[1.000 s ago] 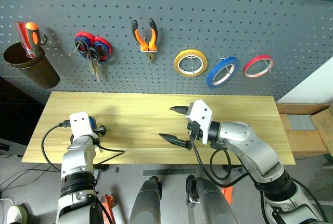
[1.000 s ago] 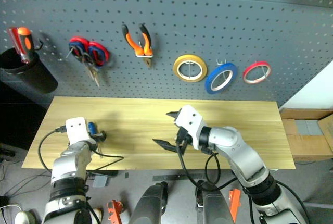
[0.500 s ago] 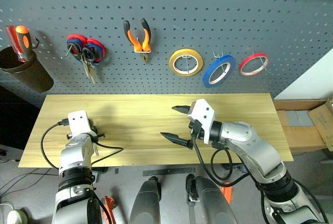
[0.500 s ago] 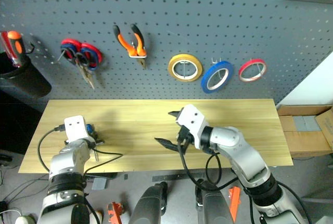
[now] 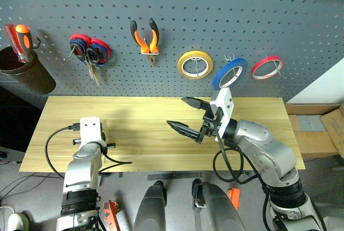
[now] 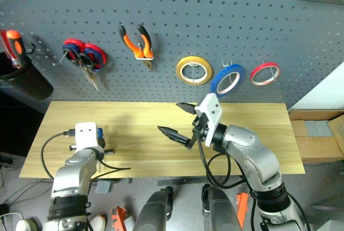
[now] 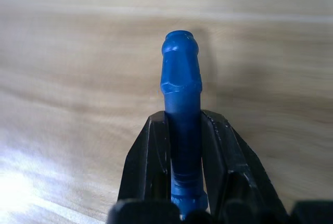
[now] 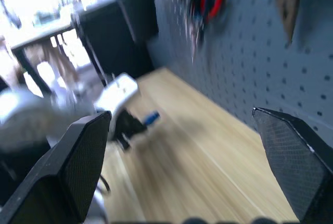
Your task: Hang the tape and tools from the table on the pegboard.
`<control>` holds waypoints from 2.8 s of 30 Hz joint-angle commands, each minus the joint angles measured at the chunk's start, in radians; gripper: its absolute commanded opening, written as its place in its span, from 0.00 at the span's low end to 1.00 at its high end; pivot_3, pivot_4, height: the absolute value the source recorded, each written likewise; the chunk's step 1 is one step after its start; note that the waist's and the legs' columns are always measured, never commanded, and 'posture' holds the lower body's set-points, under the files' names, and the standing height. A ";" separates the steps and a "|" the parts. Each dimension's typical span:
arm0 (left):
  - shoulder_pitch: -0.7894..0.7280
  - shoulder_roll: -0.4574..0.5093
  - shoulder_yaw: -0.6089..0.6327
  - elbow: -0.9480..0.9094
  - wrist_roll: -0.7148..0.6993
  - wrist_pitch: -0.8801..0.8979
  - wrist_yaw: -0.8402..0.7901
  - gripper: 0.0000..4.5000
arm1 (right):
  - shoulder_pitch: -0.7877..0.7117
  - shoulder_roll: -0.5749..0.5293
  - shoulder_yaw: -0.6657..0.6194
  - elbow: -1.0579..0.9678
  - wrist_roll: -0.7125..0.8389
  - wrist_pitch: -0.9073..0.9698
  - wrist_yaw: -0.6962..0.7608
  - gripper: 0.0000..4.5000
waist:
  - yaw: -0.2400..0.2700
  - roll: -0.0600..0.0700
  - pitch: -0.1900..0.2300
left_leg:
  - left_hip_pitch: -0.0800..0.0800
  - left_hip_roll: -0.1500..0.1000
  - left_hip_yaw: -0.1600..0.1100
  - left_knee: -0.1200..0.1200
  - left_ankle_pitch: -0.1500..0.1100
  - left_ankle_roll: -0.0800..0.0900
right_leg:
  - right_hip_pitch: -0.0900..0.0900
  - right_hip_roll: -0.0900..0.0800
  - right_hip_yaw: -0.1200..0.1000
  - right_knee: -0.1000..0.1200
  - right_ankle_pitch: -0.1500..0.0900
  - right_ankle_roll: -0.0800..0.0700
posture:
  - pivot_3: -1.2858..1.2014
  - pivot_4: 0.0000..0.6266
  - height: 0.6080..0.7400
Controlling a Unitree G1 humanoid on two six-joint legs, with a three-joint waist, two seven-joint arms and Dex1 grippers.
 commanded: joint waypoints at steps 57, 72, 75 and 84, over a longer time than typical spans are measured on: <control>-0.910 0.321 0.028 0.766 0.160 -0.903 0.041 0.11 | -0.193 0.200 -0.077 0.067 0.286 -0.152 -0.102 1.00 | 0.127 -0.010 -0.060 | -0.002 0.000 0.001 0.017 0.003 0.001 | 0.000 0.000 -0.008 0.018 0.005 -0.008 | 0.62 0.28 1.00; -0.744 0.247 0.049 0.656 0.086 -0.800 0.076 0.11 | -0.170 0.186 -0.078 0.062 0.263 -0.150 -0.111 1.00 | 0.101 -0.010 -0.061 | -0.001 0.000 0.000 0.017 0.003 0.001 | 0.000 0.000 -0.009 0.019 0.006 -0.010 | 0.62 0.31 1.00; -0.705 0.232 0.054 0.582 0.078 -0.756 0.087 0.19 | -0.169 0.185 -0.079 0.070 0.256 -0.154 -0.106 1.00 | 0.101 -0.011 -0.061 | -0.001 0.000 0.000 0.017 0.003 0.001 | 0.001 0.000 -0.009 0.019 0.006 -0.010 | 0.62 0.31 1.00; -0.689 0.237 0.066 0.488 0.075 -0.691 0.105 0.87 | -0.170 0.183 -0.078 0.086 0.249 -0.160 -0.096 1.00 | 0.105 -0.011 -0.061 | 0.000 0.000 0.000 0.017 0.004 0.000 | 0.001 0.000 -0.009 0.020 0.007 -0.010 | 0.62 0.30 1.00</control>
